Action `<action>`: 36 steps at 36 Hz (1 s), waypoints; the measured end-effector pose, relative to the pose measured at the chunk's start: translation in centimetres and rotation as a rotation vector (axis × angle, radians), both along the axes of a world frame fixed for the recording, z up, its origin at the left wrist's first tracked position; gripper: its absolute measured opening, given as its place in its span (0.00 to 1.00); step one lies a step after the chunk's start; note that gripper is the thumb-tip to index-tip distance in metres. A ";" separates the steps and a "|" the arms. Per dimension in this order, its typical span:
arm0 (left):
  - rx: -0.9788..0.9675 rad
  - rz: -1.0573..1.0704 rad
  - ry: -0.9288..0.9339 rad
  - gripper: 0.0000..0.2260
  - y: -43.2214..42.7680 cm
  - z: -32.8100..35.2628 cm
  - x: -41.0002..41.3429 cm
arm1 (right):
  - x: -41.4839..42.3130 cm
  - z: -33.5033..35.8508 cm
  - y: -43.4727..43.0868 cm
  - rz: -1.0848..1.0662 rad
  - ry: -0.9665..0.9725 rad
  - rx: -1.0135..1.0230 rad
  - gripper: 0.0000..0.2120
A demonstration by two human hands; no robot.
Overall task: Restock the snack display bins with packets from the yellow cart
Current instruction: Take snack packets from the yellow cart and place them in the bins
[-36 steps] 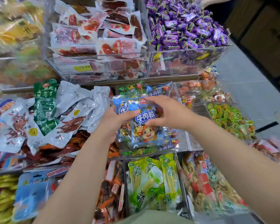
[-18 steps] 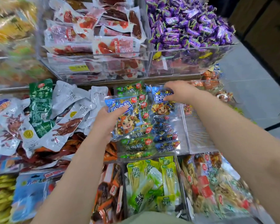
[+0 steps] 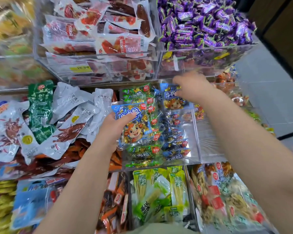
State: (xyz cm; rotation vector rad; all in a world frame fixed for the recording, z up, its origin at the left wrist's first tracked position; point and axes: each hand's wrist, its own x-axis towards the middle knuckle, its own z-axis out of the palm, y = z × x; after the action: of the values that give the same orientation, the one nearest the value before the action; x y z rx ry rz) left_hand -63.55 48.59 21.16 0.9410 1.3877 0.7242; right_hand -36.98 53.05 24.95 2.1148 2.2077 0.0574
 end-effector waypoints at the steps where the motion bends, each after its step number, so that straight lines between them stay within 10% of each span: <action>1: 0.007 -0.008 0.000 0.12 0.1 0.0 0.2 | -0.6 -0.3 0.1 0.027 -0.058 -0.019 0.16; 6: -0.004 -0.015 -0.031 0.43 0.5 -0.5 1.1 | -2.4 -2.5 0.5 0.084 0.053 -0.108 0.18; 22: -0.054 0.011 -0.032 0.46 0.6 -0.8 0.1 | -2.4 -6.3 -0.6 -0.242 -0.095 -0.050 0.26; 28: -0.069 0.016 -0.041 0.46 0.6 -1.1 0.0 | -4.0 -8.8 -2.3 0.169 -0.015 -0.063 0.43; 36: -0.090 0.001 -0.062 0.48 0.9 -1.1 0.1 | -3.0 -10.5 -0.7 0.005 -0.035 -0.157 0.41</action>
State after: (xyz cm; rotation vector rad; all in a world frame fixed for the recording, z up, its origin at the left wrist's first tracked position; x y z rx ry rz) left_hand -63.49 49.49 20.02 0.8405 1.3548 0.6803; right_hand -39.98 52.37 14.49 2.0101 2.1222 -0.0748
